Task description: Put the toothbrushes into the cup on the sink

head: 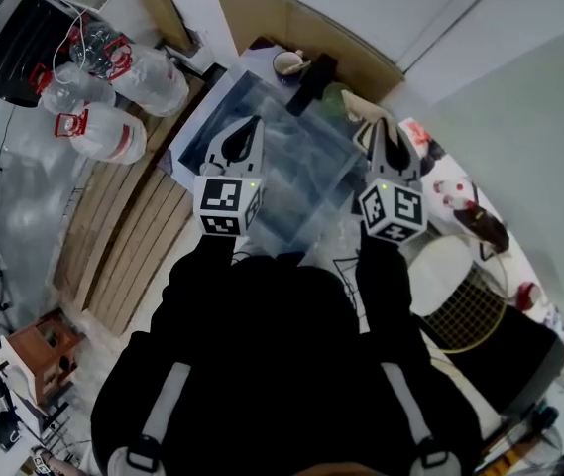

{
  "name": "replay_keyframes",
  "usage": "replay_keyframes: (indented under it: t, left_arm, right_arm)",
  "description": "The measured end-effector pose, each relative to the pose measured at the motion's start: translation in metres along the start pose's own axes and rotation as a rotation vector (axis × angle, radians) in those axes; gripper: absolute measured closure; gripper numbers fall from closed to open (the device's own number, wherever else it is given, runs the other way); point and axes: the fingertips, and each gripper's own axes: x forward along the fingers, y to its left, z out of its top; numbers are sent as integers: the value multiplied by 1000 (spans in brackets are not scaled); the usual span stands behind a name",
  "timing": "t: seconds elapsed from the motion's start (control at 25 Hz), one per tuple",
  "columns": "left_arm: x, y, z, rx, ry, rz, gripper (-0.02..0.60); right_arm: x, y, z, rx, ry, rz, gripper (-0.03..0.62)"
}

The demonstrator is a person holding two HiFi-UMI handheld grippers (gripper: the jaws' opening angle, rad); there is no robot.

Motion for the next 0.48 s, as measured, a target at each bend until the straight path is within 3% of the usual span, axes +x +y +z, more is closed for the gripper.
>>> replay_keyframes:
  t: [0.48]
  left_arm:
    - [-44, -17, -32, -47, 44, 14, 580]
  right_arm:
    - [54, -29, -55, 199, 137, -56, 560]
